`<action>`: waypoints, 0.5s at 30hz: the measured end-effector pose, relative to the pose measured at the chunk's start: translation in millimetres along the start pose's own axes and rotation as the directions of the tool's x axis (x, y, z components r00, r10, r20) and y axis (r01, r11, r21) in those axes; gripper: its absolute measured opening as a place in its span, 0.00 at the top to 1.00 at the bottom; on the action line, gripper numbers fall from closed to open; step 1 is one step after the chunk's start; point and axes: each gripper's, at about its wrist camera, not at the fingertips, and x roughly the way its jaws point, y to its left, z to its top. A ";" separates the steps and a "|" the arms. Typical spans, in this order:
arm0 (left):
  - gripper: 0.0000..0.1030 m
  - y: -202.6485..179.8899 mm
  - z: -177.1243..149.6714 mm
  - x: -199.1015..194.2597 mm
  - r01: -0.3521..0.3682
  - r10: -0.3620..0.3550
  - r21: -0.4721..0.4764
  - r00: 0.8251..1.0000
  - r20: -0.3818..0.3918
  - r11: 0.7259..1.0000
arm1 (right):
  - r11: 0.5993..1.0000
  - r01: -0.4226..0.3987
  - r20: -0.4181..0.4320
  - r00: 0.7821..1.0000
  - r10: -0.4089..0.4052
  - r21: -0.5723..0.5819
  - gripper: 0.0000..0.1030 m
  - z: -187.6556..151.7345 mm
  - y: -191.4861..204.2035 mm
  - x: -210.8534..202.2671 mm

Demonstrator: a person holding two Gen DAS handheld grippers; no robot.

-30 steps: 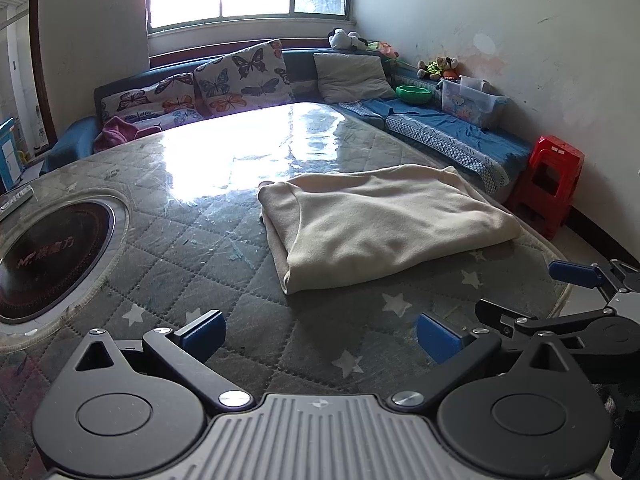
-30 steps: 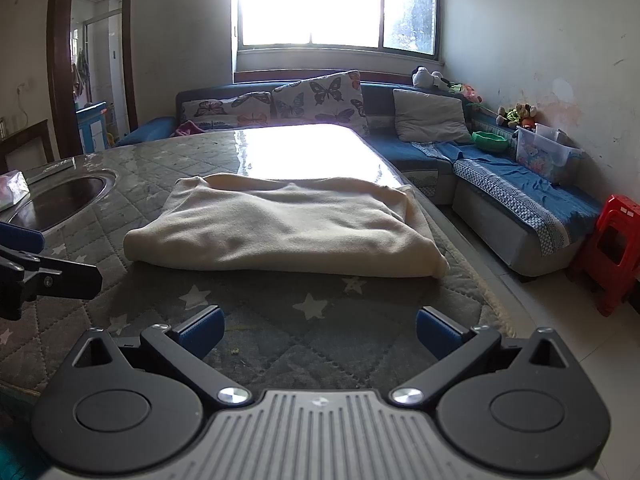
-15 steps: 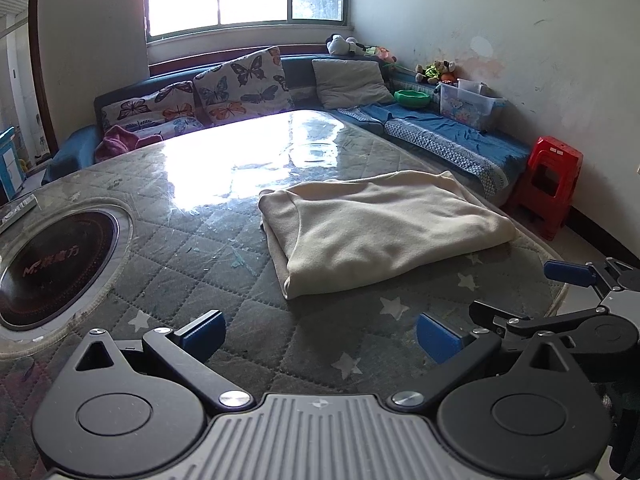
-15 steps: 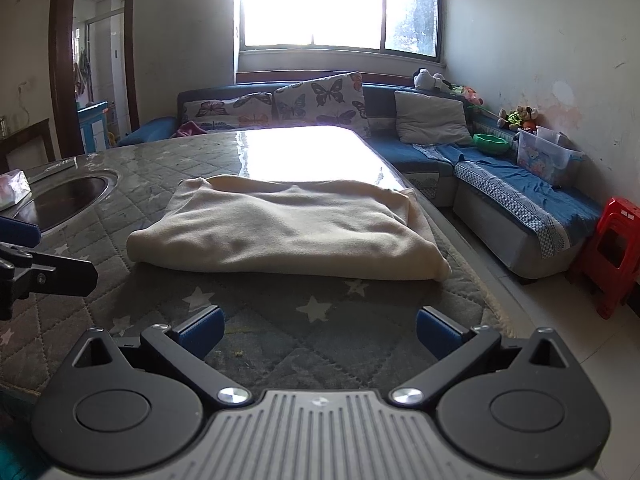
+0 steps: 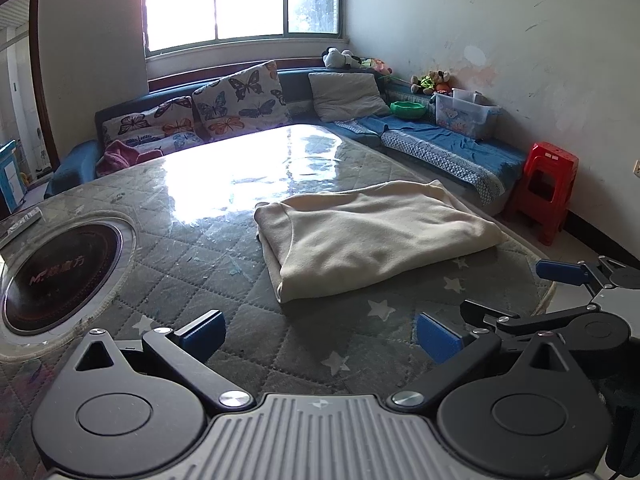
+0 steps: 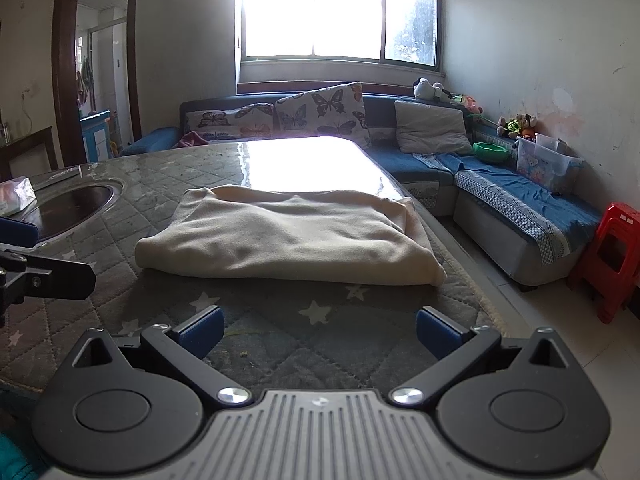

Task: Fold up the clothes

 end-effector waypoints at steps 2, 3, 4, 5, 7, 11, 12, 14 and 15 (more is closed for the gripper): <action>0.00 -1.8 -1.6 -3.4 0.000 0.000 0.003 1.000 0.007 1.000 | 1.000 -0.003 0.006 1.000 0.003 -0.002 0.00 -0.7 0.7 -2.2; 0.00 -2.6 -2.3 -5.0 0.001 -0.001 0.004 1.000 0.010 1.000 | 1.000 -0.004 0.009 1.000 0.004 -0.003 0.00 -1.1 1.1 -3.3; 0.00 -3.5 -3.0 -6.6 0.001 -0.001 0.005 1.000 0.014 1.000 | 1.000 -0.006 0.012 1.000 0.006 -0.004 0.00 -1.5 1.6 -4.9; 0.00 -4.2 -3.7 -7.9 0.000 0.000 0.006 1.000 0.016 1.000 | 1.000 -0.008 0.015 1.000 0.008 -0.005 0.00 -1.9 2.2 -6.4; 0.00 -5.8 -4.9 -10.8 -0.002 0.001 0.010 1.000 0.024 1.000 | 1.000 -0.010 0.022 1.000 0.010 -0.006 0.00 -2.8 2.6 -8.4; 0.00 -9.0 -7.2 -15.6 -0.004 0.004 0.015 0.999 0.033 1.000 | 1.000 -0.016 0.033 0.999 0.016 -0.002 0.00 -4.6 2.7 -12.2; 0.00 -9.8 -7.6 -16.9 -0.006 0.005 0.017 0.999 0.035 1.000 | 1.000 -0.017 0.034 0.999 0.017 -0.002 0.00 -5.0 2.7 -12.7; 0.00 -11.4 -8.5 -19.3 -0.008 0.007 0.019 0.999 0.040 1.000 | 1.000 -0.019 0.037 0.999 0.019 -0.005 0.00 -5.8 2.9 -13.5; 0.00 -12.2 -8.8 -20.7 -0.009 0.008 0.021 0.999 0.043 1.000 | 1.000 -0.020 0.038 0.999 0.020 -0.006 0.00 -6.0 2.9 -14.2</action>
